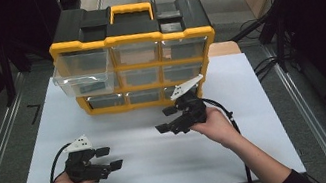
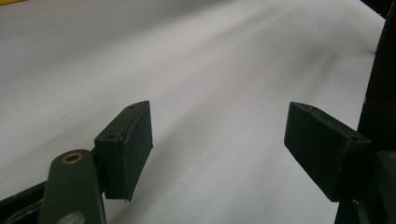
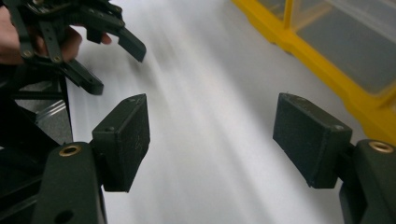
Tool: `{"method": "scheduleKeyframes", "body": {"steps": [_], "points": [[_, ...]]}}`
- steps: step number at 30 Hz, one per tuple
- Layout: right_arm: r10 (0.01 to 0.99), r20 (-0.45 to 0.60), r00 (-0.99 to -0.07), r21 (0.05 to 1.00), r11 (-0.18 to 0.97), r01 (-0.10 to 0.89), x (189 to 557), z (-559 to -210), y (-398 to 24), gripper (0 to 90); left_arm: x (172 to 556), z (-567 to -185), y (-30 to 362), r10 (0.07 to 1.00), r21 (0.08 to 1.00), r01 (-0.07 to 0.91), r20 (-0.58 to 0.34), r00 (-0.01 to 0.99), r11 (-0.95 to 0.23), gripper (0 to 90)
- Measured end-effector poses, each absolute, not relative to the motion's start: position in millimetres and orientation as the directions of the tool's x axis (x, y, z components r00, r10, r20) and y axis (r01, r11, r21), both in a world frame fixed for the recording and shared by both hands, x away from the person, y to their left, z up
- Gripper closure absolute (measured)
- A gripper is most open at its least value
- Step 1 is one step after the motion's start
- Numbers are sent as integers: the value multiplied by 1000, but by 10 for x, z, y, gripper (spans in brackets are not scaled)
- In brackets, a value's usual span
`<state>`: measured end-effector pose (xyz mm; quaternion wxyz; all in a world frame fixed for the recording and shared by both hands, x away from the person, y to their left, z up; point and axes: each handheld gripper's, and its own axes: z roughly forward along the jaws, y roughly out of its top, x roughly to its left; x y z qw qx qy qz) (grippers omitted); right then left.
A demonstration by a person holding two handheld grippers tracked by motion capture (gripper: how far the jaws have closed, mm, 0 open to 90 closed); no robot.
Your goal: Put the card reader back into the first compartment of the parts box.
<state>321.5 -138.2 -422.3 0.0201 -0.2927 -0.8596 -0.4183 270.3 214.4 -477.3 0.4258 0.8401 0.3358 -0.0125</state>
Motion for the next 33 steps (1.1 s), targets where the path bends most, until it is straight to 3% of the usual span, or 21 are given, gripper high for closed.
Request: {"method": "scheduleKeyframes", "body": {"steps": [33], "points": [[616,299,-729,687,391,612,2735,-4769,-2055,239,2691,-4763,2126,546,712,559,-291,786,-425,281]]}}
